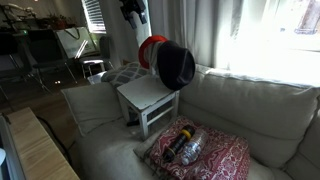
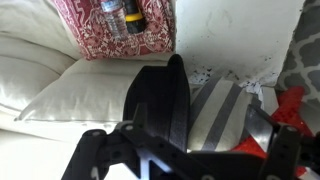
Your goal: Remove the hats on the chair's ears starting with the black hat and place them on the chair's seat
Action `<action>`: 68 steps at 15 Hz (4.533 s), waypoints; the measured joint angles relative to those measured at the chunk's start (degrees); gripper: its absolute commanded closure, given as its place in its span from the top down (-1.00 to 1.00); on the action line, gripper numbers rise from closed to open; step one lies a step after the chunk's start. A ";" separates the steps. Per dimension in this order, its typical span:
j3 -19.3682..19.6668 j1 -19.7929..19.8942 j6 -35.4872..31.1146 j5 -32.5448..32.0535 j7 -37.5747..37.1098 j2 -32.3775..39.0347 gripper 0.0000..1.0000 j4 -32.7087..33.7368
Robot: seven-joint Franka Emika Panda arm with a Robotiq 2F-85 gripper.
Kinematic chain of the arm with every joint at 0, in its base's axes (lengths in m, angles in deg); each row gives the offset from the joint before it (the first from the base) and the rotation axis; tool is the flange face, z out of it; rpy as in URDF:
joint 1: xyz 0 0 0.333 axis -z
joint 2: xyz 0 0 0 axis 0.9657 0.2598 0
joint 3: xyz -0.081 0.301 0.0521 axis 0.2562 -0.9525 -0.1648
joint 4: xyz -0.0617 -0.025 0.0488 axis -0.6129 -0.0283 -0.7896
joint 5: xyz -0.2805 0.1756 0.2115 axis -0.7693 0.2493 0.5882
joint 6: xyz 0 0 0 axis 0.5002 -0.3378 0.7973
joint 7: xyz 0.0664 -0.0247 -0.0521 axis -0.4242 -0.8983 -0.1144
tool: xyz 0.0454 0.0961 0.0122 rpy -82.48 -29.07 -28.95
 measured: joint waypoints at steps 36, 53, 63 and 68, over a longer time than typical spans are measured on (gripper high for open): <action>13.19 -8.66 -10.38 -17.18 -12.62 21.65 -0.77 13.22; 20.95 -7.96 -4.32 -23.56 -17.63 17.33 -0.98 15.53; 14.63 -3.83 14.48 -21.90 -12.06 6.01 -0.98 7.97; 8.95 -3.50 14.45 -5.82 -5.78 -0.01 -0.98 1.19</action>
